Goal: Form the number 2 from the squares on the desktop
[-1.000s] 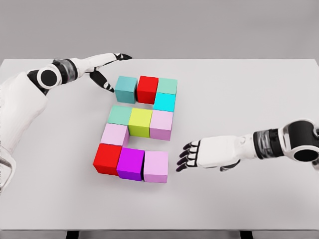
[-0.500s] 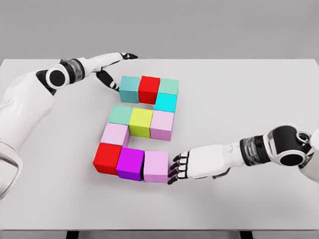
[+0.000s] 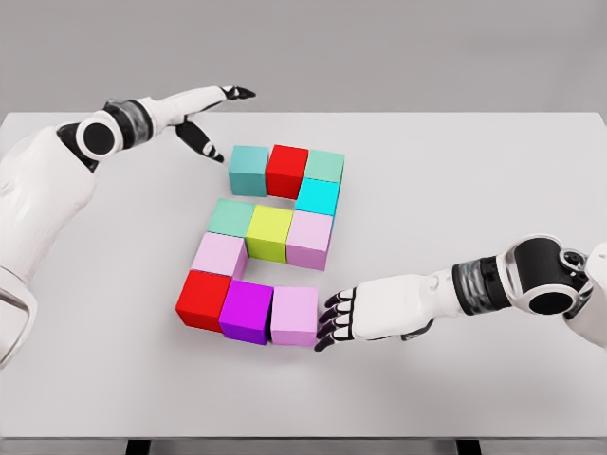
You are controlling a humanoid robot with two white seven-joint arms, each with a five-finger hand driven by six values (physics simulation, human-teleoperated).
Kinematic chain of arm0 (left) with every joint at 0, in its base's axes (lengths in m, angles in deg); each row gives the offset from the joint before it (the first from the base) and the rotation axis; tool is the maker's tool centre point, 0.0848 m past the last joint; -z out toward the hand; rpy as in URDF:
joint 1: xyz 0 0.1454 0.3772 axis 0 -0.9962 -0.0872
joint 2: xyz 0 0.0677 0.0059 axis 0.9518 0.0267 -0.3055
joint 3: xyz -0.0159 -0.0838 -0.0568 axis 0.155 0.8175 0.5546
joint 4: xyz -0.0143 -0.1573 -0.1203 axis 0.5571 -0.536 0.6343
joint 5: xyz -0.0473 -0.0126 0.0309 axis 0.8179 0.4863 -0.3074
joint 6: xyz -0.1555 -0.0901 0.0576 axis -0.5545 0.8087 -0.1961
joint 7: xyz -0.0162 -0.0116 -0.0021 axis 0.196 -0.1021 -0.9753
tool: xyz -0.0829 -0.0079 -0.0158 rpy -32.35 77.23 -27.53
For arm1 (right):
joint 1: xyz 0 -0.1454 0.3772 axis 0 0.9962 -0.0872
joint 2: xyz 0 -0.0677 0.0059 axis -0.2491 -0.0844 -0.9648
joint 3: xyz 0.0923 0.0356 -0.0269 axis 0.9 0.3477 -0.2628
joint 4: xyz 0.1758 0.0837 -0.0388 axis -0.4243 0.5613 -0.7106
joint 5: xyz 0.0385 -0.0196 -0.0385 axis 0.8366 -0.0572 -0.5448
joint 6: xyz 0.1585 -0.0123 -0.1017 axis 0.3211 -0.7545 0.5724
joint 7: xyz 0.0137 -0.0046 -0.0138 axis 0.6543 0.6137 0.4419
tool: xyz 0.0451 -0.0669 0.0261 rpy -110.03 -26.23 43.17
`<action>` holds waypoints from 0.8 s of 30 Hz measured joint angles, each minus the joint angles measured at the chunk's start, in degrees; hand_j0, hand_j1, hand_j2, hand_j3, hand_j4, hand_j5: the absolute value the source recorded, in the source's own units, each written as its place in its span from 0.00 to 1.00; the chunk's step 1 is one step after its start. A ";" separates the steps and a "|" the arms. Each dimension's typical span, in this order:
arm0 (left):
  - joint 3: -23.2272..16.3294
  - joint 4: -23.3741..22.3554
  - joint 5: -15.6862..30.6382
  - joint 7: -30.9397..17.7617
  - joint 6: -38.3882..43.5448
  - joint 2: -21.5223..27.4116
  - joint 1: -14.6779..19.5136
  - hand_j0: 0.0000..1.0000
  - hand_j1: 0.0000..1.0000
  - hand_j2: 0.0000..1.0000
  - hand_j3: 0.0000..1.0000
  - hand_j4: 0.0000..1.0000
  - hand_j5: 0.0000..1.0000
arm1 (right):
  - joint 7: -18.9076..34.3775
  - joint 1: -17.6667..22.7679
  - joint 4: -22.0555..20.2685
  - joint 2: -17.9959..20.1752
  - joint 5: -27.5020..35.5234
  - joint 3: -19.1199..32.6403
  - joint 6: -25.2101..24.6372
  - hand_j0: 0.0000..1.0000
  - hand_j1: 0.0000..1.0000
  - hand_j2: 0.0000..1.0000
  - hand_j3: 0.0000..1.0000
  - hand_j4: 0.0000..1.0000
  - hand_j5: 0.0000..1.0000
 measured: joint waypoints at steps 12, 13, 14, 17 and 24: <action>0.50 0.76 2.74 -0.26 -4.61 4.38 -0.35 1.00 1.00 1.00 1.00 1.00 1.00 | -0.04 0.26 -0.01 0.46 -0.01 -0.19 -0.02 1.00 1.00 1.00 1.00 1.00 1.00; 0.51 0.78 3.06 -0.28 -5.18 4.70 -0.44 1.00 1.00 1.00 1.00 1.00 1.00 | -0.03 0.26 -0.01 0.51 -0.04 -0.21 -0.01 1.00 1.00 1.00 1.00 1.00 1.00; 0.51 0.79 3.27 -0.30 -5.87 4.98 -0.61 1.00 1.00 1.00 1.00 1.00 1.00 | -0.03 0.26 -0.01 0.56 -0.06 -0.21 -0.01 1.00 1.00 1.00 1.00 1.00 1.00; 0.51 0.79 4.02 -0.38 -8.78 5.74 -0.79 1.00 1.00 1.00 1.00 1.00 1.00 | -0.04 0.44 0.00 0.69 -0.10 -0.21 -0.01 1.00 1.00 1.00 1.00 1.00 1.00; 0.48 0.86 6.60 -0.72 -13.04 8.69 -0.88 1.00 1.00 1.00 1.00 1.00 1.00 | -0.16 7.73 0.12 4.84 0.50 10.73 0.05 1.00 1.00 1.00 1.00 1.00 1.00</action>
